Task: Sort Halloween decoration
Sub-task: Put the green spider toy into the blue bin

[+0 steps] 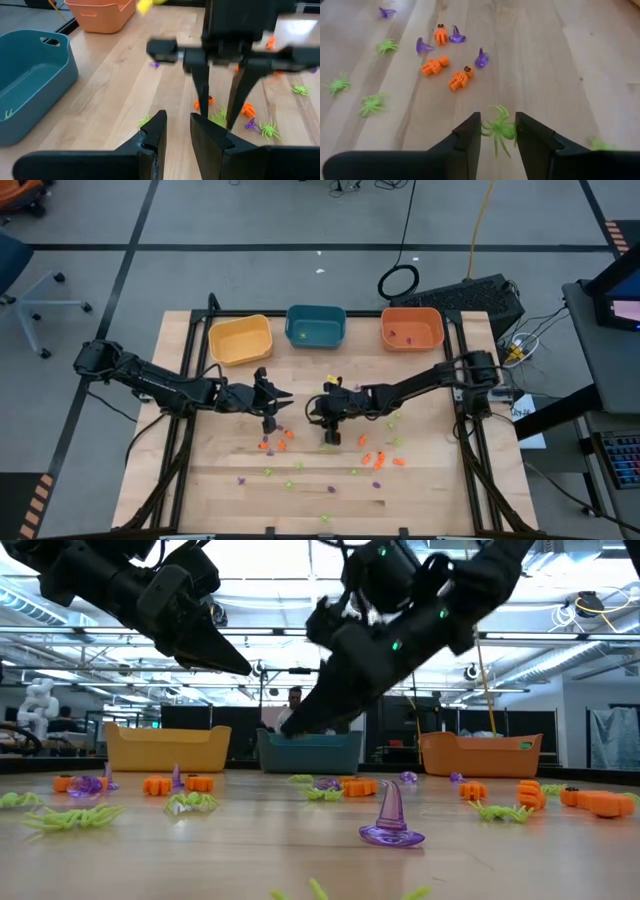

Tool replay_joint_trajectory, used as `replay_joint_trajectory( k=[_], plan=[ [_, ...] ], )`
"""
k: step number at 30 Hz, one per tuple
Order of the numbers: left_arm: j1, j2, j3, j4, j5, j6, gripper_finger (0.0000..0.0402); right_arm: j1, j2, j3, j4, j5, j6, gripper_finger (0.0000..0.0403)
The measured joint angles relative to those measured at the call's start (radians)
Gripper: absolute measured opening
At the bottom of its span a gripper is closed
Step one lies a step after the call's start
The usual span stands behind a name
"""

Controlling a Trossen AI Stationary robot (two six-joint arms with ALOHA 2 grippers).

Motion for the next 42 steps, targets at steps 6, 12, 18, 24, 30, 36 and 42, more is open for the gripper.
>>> replay_joint_trajectory(
  k=[6,12,18,24,30,36,42],
  plan=[
    [0.000,0.000,0.000,0.001,0.000,0.000,0.0088,0.009,-0.107,-0.007,-0.123,-0.084,0.020,0.0104],
    [0.000,0.000,0.000,0.004,0.000,0.000,0.0088,0.055,-0.193,-0.082,-0.101,-0.067,0.052,0.0104],
    [0.000,0.000,0.000,0.005,0.000,-0.002,0.0088,0.103,-0.204,-0.213,0.161,0.085,0.080,0.0104],
    [0.000,0.000,0.000,0.011,0.000,-0.002,0.0088,0.121,-0.199,-0.299,0.427,0.188,0.060,0.0104],
    [0.000,0.000,0.000,0.015,0.000,-0.003,0.0088,0.112,-0.199,-0.311,0.523,0.192,-0.023,0.0104],
    [0.000,0.000,0.000,0.014,0.000,-0.003,0.0088,0.087,-0.199,-0.311,0.574,0.189,-0.060,0.0104],
    [0.000,0.000,0.000,0.013,0.000,-0.004,0.0088,0.083,-0.199,-0.311,0.570,0.187,-0.081,0.0104]
  ],
)
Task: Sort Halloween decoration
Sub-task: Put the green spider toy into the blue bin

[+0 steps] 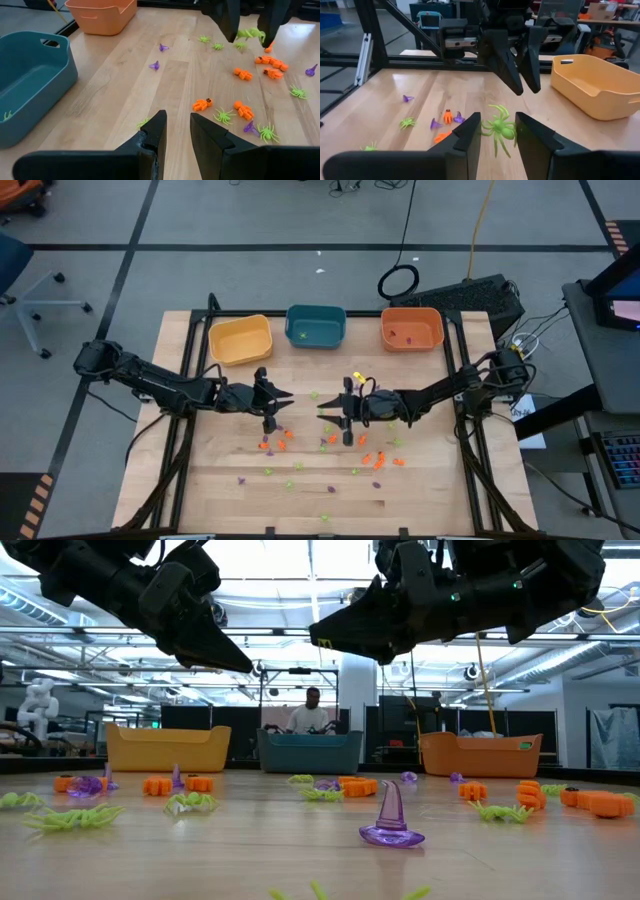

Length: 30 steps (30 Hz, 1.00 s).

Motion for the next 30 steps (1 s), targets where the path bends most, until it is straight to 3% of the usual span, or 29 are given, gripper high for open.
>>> replay_joint_trajectory(
  k=[25,30],
  plan=[
    [0.000,0.000,0.000,-0.002,0.000,0.000,0.0088,0.000,0.000,0.000,0.001,0.001,-0.596,0.0105],
    [0.000,0.000,0.000,-0.002,0.000,0.000,0.0088,0.000,0.000,0.001,0.001,0.002,-0.643,0.0103]
  ],
)
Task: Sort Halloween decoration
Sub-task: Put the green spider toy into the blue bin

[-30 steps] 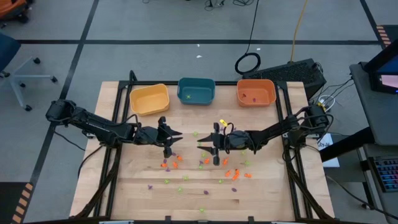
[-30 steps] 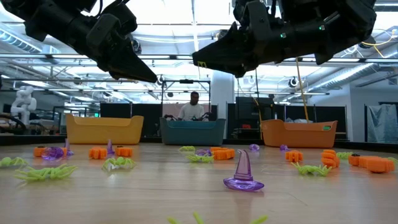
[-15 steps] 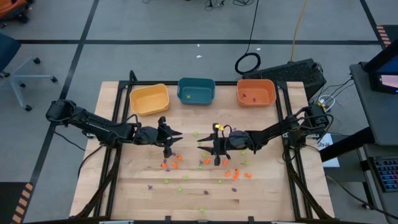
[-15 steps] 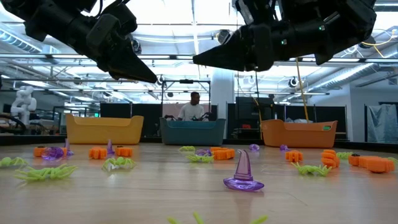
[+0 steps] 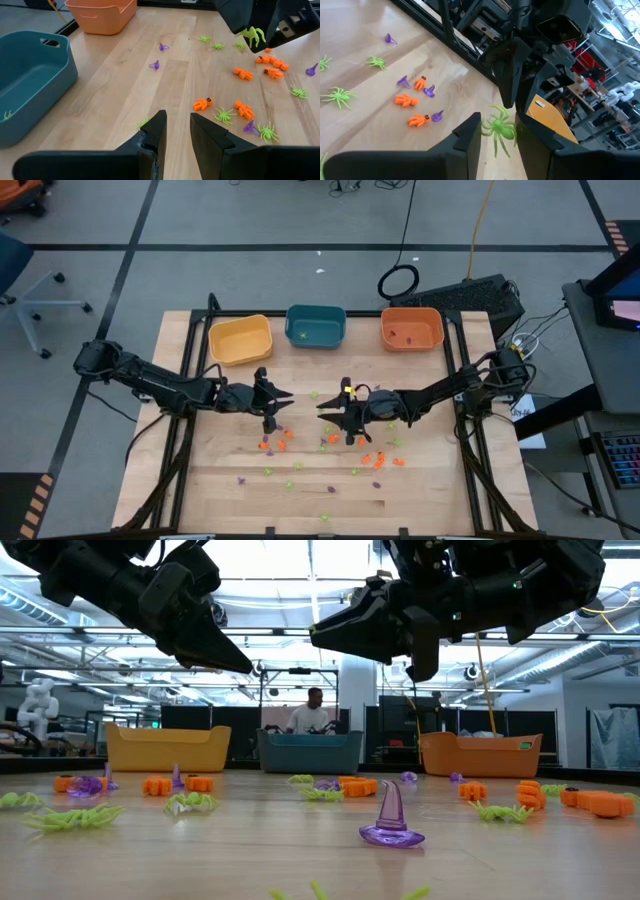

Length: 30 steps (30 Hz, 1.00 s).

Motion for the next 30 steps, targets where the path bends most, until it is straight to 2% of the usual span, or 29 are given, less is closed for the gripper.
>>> replay_joint_trajectory(
  k=[8,22,30],
  plan=[
    [0.000,0.000,0.000,0.000,0.000,0.000,0.0088,0.000,0.000,0.000,0.000,0.000,0.018,0.0087],
    [0.000,0.000,0.000,0.000,0.000,0.000,0.0088,0.000,0.000,0.000,0.000,0.000,0.162,0.0086],
    [0.000,0.000,0.000,0.000,0.000,0.000,0.0088,0.000,0.000,0.000,0.000,0.001,0.367,0.0086]
  ],
)
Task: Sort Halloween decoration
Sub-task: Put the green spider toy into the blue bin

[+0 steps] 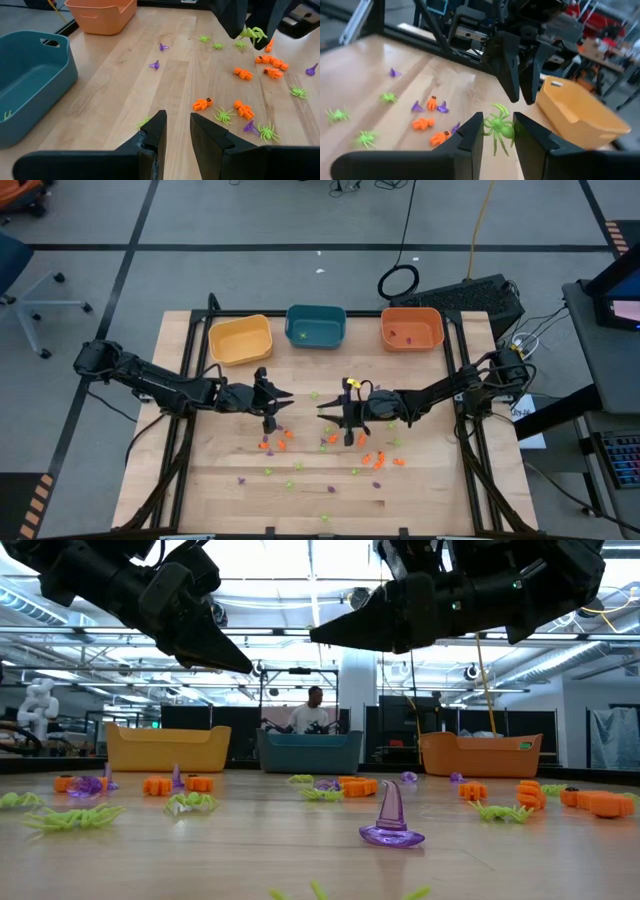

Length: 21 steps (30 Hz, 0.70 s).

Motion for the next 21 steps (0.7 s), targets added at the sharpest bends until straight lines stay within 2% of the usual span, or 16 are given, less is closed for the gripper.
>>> replay_joint_trajectory(
  k=[12,21],
  plan=[
    [0.000,0.000,0.000,0.000,0.000,0.000,0.0088,-0.006,0.000,0.000,0.023,0.007,0.438,0.0086],
    [0.000,0.000,0.000,0.000,0.015,-0.005,0.0088,-0.080,0.000,0.011,0.036,0.080,0.498,0.0086]
  ],
)
